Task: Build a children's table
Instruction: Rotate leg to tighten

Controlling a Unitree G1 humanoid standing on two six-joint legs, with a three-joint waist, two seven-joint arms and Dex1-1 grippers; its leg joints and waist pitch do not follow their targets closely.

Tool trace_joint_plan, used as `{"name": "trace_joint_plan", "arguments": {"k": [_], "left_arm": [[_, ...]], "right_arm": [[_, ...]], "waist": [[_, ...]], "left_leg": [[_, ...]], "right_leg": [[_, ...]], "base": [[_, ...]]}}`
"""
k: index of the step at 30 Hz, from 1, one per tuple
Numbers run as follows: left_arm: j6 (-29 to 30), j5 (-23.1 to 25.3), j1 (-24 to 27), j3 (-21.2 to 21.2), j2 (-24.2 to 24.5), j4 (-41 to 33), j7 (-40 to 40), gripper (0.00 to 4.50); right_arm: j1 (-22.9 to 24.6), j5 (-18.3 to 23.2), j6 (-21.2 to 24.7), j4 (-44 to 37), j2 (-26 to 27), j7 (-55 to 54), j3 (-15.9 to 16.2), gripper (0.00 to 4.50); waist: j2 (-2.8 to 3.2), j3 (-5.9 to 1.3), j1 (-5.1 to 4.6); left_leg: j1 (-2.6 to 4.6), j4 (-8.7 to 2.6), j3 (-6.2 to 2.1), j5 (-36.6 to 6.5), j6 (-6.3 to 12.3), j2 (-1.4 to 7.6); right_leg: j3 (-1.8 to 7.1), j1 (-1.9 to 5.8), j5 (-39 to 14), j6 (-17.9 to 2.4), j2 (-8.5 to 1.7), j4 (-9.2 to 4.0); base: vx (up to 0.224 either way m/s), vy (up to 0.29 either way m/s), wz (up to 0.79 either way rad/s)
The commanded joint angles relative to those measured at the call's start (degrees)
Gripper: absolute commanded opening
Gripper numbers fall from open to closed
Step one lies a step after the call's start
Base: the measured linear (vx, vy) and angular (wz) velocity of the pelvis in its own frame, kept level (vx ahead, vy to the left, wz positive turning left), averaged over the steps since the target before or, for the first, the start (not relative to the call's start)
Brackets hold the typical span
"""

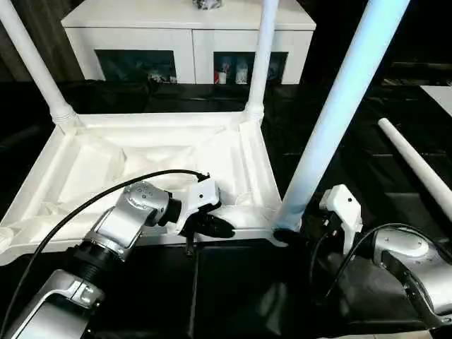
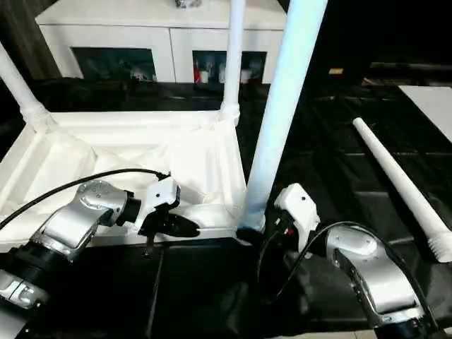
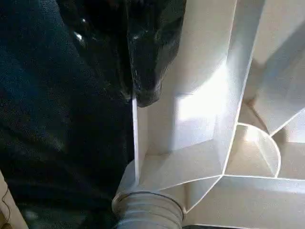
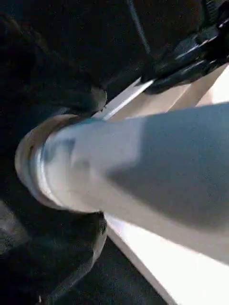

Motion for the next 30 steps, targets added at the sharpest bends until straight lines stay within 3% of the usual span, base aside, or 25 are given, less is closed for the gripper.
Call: {"name": "trace_joint_plan", "arguments": {"k": [1, 10, 19, 22, 25, 26, 27, 29, 30], "left_arm": [[0.5, -0.4, 0.1, -1.2, -0.1, -1.8, -1.6, 0.00], [0.8, -0.3, 0.0, -1.2, 0.0, -1.9, -1.6, 0.00], [1.6, 0.0, 0.3, -0.8, -0.8, -1.1, 0.1, 0.00], [2.9, 0.6, -0.9, 1.3, -5.2, 2.0, 8.2, 0.00], [3.4, 1.7, -2.2, 2.8, -8.7, 4.9, 15.3, 0.00], [3.7, 2.2, -2.8, 3.4, -9.9, 6.1, 18.1, 0.00], [4.9, 2.5, -4.9, 5.8, -13.8, 10.1, 26.4, 0.00], [5.2, 2.2, -6.1, 7.5, -16.2, 12.9, 31.2, 0.00], [5.1, 2.1, -6.6, 8.0, -16.9, 13.7, 32.6, 0.00]], "right_arm": [[-1.1, -0.4, -1.1, 0.6, -0.2, -0.2, 0.1, 3.41], [-1.5, -0.8, -2.0, 1.6, 0.7, 0.6, 0.2, 2.71], [-1.0, -0.8, -3.5, 6.0, 3.7, -1.7, -0.4, 2.64], [-2.6, -3.6, -4.7, 11.7, 9.7, -12.0, -1.9, 2.63], [-4.8, -4.1, -4.5, 14.6, 14.8, -19.7, -3.6, 2.63], [-5.8, -4.2, -4.4, 15.7, 16.6, -22.6, -4.3, 2.63], [-8.6, -4.9, -5.0, 18.9, 21.2, -29.2, -5.3, 2.63], [-10.4, -5.7, -6.0, 21.0, 23.7, -33.1, -5.6, 2.63], [-11.0, -5.9, -6.3, 21.8, 24.5, -34.2, -5.7, 2.62]], "waist": [[-0.42, -3.45, -0.08], [-0.50, -3.53, -0.12], [-0.52, -3.64, -0.20], [-0.47, -3.27, -0.81], [-0.55, -3.22, -1.46], [-0.55, -3.22, -1.46], [-0.63, -3.25, -1.98], [-0.75, -3.41, -2.09], [-0.81, -3.53, -1.87]], "left_leg": [[1.90, -4.32, -1.34, -14.7, 2.49, 3.13], [1.95, -4.20, -1.35, -15.0, 2.56, 3.14], [1.95, -4.07, -1.30, -14.3, 3.00, 3.12], [1.95, -4.41, -1.39, -18.5, 0.63, 2.89], [2.39, -4.69, -2.07, -24.9, -2.42, 2.77], [2.39, -4.69, -2.07, -24.9, -2.42, 2.77], [2.31, -4.69, -2.15, -26.0, -2.91, 2.64], [2.83, -4.37, -2.12, -26.5, -3.32, 2.46], [2.88, -4.34, -2.16, -26.1, -3.11, 2.49]], "right_leg": [[1.90, 1.91, -9.0, -14.4, -2.90, -3.57], [1.89, 2.01, -9.9, -14.5, -2.96, -3.56], [1.83, 2.02, -9.0, -15.2, -2.93, -3.43], [1.69, 1.61, -15.5, -14.3, -2.90, -4.05], [1.49, 1.31, -24.6, -10.9, -3.06, -4.95], [1.49, 1.31, -24.6, -10.9, -3.06, -4.95], [1.47, 1.04, -25.6, -10.1, -2.97, -5.09], [1.44, 0.60, -26.8, -10.0, -3.07, -5.59], [1.44, 0.76, -26.4, -9.8, -3.11, -5.65]], "base": [[0.000, 0.000, 0.00], [0.000, 0.000, 0.00], [0.000, 0.000, 0.00], [0.000, 0.000, 0.00], [0.000, 0.000, 0.00], [0.000, 0.000, 0.00], [0.000, 0.000, 0.00], [0.000, 0.000, 0.00], [0.000, 0.000, 0.00]]}}
